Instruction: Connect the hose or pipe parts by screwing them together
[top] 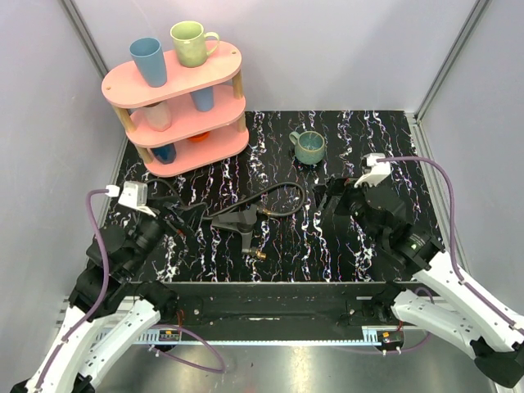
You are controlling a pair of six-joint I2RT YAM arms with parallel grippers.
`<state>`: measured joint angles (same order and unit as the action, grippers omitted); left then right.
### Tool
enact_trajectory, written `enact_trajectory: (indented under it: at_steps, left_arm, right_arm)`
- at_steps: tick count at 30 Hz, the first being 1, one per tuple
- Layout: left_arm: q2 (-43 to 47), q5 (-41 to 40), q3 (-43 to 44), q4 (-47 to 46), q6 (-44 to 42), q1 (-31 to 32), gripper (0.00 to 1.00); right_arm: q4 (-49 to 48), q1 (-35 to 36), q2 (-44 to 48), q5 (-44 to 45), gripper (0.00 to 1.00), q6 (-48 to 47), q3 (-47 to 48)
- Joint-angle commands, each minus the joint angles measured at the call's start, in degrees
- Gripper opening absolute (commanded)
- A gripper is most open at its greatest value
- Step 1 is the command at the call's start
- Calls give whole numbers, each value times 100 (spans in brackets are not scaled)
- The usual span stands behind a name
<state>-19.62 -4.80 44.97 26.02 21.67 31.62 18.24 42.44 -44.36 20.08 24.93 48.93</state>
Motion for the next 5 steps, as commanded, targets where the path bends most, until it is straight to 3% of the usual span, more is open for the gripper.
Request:
enact_trajectory:
  at_steps: [1,5]
  left_arm:
    - [-104,-56,196,26,-67,2,99]
    - [-121,-56,231,43,-67,-6,99]
  right_arm:
    - [-426,-16,217,120,100,135,-32]
    - [-497,-7,244,49,100,179,-76]
